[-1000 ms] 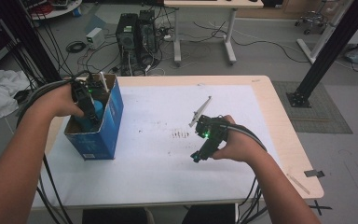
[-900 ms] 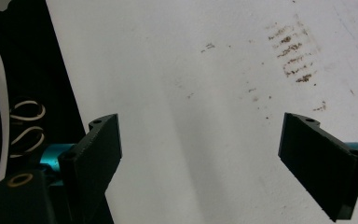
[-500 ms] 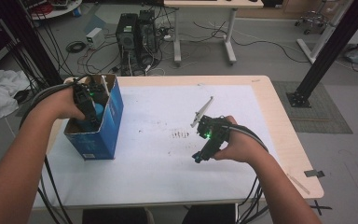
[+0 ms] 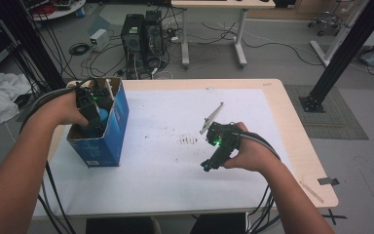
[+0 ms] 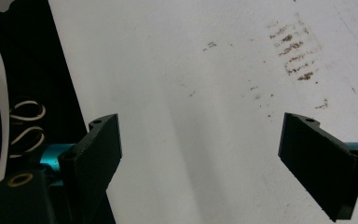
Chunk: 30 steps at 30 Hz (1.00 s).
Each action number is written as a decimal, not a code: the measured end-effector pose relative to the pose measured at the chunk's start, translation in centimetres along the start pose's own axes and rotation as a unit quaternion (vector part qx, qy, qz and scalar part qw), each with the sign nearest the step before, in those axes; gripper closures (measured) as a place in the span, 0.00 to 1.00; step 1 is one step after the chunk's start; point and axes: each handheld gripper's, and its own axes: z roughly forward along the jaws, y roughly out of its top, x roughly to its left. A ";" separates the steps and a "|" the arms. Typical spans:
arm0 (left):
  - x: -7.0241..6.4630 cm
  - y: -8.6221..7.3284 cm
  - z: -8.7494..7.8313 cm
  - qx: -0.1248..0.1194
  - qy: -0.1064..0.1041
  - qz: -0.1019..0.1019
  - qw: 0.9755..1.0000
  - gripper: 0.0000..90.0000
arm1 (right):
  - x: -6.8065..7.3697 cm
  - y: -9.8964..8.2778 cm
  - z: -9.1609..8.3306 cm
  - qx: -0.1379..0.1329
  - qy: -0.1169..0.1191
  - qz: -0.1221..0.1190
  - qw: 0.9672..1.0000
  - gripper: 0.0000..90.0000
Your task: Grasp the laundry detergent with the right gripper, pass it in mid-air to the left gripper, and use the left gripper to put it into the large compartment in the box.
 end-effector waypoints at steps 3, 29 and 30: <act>-0.1 0.0 -0.3 -0.003 0.007 0.001 1.000 0.30 | 0.0 -0.1 0.0 -0.002 0.000 -0.001 1.000 0.14; -1.2 -1.1 -4.0 -0.024 0.028 0.002 0.999 0.24 | -0.1 0.1 -0.6 -0.007 0.000 0.001 1.000 0.14; -1.4 -1.1 -4.6 -0.027 0.029 0.005 0.999 0.24 | -0.1 0.1 -0.7 -0.004 -0.001 0.002 1.000 0.14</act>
